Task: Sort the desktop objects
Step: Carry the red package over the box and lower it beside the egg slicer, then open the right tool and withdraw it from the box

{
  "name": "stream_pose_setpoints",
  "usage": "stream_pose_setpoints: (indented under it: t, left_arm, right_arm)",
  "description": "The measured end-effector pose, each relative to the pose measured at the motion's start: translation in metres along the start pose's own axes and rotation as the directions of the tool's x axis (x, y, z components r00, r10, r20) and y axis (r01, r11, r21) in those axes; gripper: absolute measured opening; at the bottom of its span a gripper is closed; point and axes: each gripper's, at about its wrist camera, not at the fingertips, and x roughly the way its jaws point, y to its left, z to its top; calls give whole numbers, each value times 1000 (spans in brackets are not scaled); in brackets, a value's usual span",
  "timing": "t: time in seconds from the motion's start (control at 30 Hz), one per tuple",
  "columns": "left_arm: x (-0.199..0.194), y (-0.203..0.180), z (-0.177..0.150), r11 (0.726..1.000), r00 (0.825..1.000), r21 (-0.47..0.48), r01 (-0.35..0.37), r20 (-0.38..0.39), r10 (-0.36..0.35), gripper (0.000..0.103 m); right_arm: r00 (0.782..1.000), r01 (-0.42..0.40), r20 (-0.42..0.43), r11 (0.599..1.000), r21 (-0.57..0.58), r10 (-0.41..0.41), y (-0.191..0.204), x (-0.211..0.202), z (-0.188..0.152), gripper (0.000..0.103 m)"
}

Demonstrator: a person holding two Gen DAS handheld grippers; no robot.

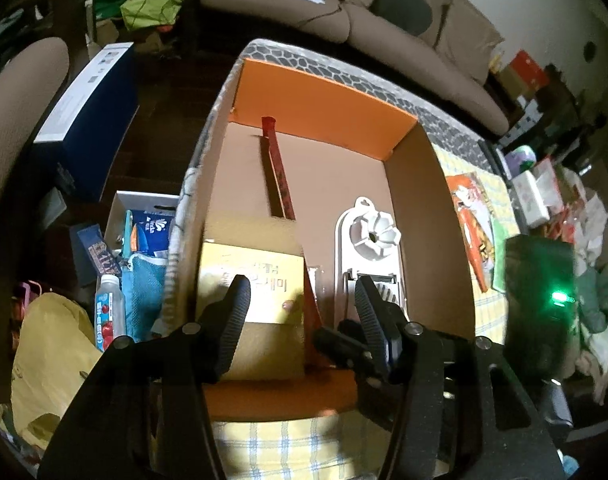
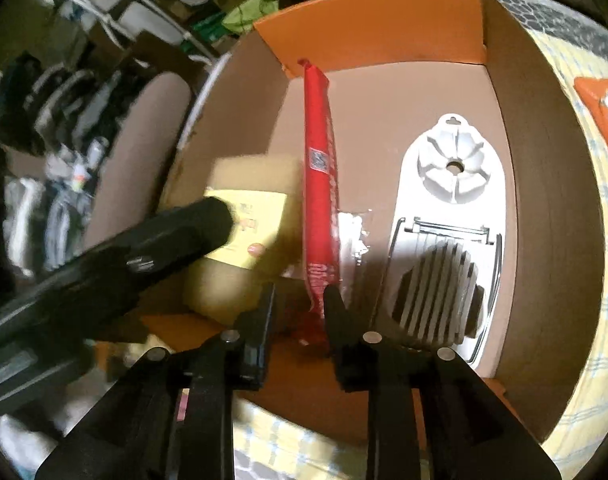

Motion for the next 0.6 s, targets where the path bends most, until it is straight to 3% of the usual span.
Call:
stream_pose_setpoints:
  t: [0.2, 0.33, 0.4, 0.47, 0.53, 0.6]
  left_arm:
    - [-8, 12, -4, 999, 999, -29, 42, 11, -42, 53]
    - [-8, 17, -8, 997, 998, -43, 61, 12, -61, 52]
    - [-10, 20, -9, 995, 997, -56, 78, 18, -78, 52]
    - [-11, 22, -10, 994, 995, -60, 95, 21, -94, 53]
    - [-13, 24, -10, 993, 995, -58, 98, 23, -97, 53]
    - [-13, 25, -11, 994, 995, -55, 97, 21, -96, 53]
  right_arm:
    - [999, 23, -41, 999, 37, -22, -7, 17, 8, 25]
    - [993, -89, -61, 982, 167, 101, -24, 23, 8, 16]
    - [966, -232, -28, 914, 333, 256, -44, 27, 7, 14]
    - [945, -305, 24, 854, 422, 326, -57, 25, 6, 12]
    - [938, -330, 65, 816, 474, 341, -66, 20, 5, 12]
    - [945, -313, 78, 816, 485, 317, -70, 16, 4, 12]
